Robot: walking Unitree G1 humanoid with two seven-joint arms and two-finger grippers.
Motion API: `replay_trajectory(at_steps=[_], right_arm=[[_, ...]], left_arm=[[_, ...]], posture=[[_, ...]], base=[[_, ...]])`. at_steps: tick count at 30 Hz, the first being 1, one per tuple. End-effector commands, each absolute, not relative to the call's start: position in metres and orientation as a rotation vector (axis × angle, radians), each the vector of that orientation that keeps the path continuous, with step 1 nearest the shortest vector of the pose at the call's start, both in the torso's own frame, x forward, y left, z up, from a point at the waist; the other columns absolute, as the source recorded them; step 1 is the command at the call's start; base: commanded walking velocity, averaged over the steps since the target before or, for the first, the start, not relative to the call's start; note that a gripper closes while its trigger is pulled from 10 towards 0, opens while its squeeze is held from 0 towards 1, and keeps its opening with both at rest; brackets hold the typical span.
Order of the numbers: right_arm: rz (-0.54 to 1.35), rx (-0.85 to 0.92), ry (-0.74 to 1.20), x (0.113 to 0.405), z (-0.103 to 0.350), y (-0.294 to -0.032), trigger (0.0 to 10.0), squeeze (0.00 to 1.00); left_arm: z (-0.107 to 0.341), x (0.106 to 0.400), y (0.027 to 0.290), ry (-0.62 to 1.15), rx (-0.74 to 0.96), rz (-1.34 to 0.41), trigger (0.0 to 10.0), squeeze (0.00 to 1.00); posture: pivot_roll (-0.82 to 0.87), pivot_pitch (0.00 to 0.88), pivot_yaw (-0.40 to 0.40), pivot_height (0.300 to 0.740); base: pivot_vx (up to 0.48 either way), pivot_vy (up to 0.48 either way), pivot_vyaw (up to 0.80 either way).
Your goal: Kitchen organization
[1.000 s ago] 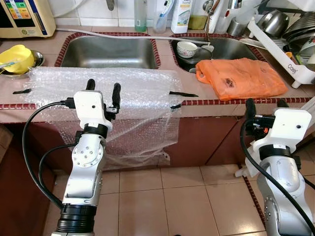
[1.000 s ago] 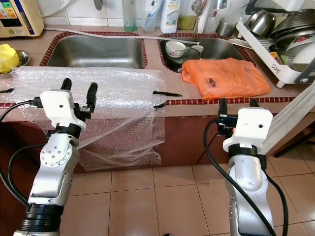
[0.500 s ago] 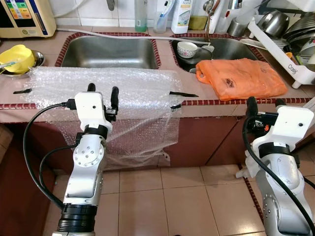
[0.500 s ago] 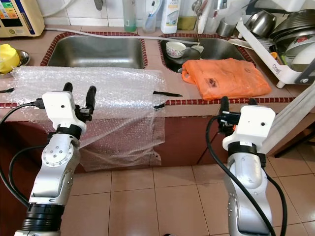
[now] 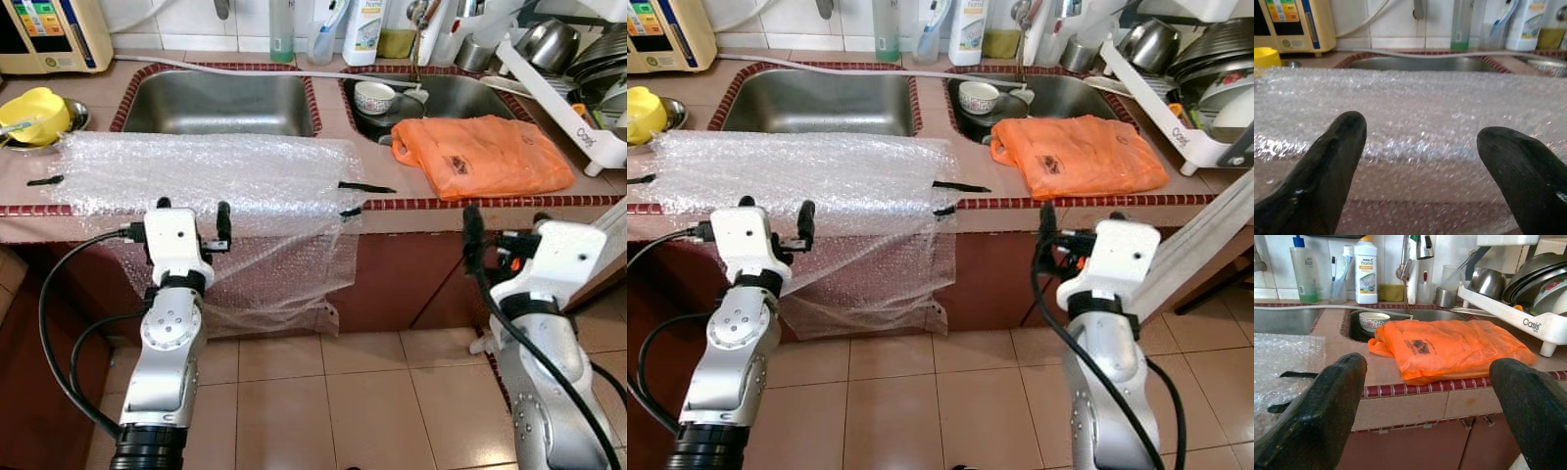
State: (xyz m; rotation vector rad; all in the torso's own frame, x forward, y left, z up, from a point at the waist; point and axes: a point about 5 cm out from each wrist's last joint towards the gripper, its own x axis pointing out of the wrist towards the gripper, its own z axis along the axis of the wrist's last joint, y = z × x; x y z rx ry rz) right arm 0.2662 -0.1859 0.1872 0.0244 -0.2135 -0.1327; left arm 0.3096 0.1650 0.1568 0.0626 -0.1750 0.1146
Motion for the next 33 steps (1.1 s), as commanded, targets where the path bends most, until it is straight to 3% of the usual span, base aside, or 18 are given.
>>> replay_trajectory(at_steps=[1,13,15,16,17,18,19,28,33], right_arm=[[-0.133,0.020,-0.204,0.264,0.187,-0.189,10.0,1.00],[-0.094,0.007,-0.187,0.258,0.183,-0.189,10.0,1.00],[-0.111,0.014,-0.118,0.257,0.175,-0.194,10.0,0.96],[-0.118,0.018,-0.110,0.256,0.173,-0.198,10.0,0.00],[-0.143,0.017,-0.103,0.254,0.171,-0.205,10.0,0.00],[-0.156,0.033,-0.100,0.254,0.171,-0.208,10.0,0.00],[-0.163,0.029,-0.091,0.254,0.171,-0.209,10.0,0.00],[-0.194,-0.058,-0.133,0.258,0.184,-0.203,10.0,0.00],[-0.148,-0.008,-0.087,0.258,0.183,-0.197,10.0,0.00]], left_arm=[[0.158,0.308,0.167,-0.171,0.061,0.133,10.0,1.00],[0.156,0.306,0.175,-0.158,0.088,0.135,10.0,1.00],[0.151,0.305,0.180,-0.117,0.092,0.178,10.0,1.00],[0.149,0.305,0.182,-0.096,0.105,0.201,10.0,1.00],[0.146,0.305,0.184,-0.054,0.094,0.220,10.0,1.00],[0.146,0.304,0.185,-0.043,0.083,0.217,10.0,0.38],[0.146,0.304,0.184,-0.035,0.081,0.211,10.0,0.00],[0.152,0.302,0.179,-0.076,0.176,0.179,10.0,0.00],[0.156,0.301,0.179,-0.100,0.192,0.195,10.0,0.00]], posture=[[-0.04,0.176,-0.036,0.740],[-0.03,0.178,-0.030,0.740],[-0.03,0.179,-0.031,0.740],[-0.03,0.179,-0.033,0.740],[-0.03,0.191,-0.033,0.740],[-0.02,0.190,-0.033,0.740],[-0.02,0.188,-0.032,0.740],[-0.02,0.175,-0.022,0.740],[-0.02,0.172,-0.024,0.740]], base=[[0.000,0.000,0.00],[0.000,0.000,0.00],[0.000,0.000,0.00],[0.000,0.000,0.00],[0.000,0.000,0.00],[0.000,0.000,0.00],[0.000,0.000,0.00],[0.000,0.000,0.00],[0.000,0.000,0.00]])
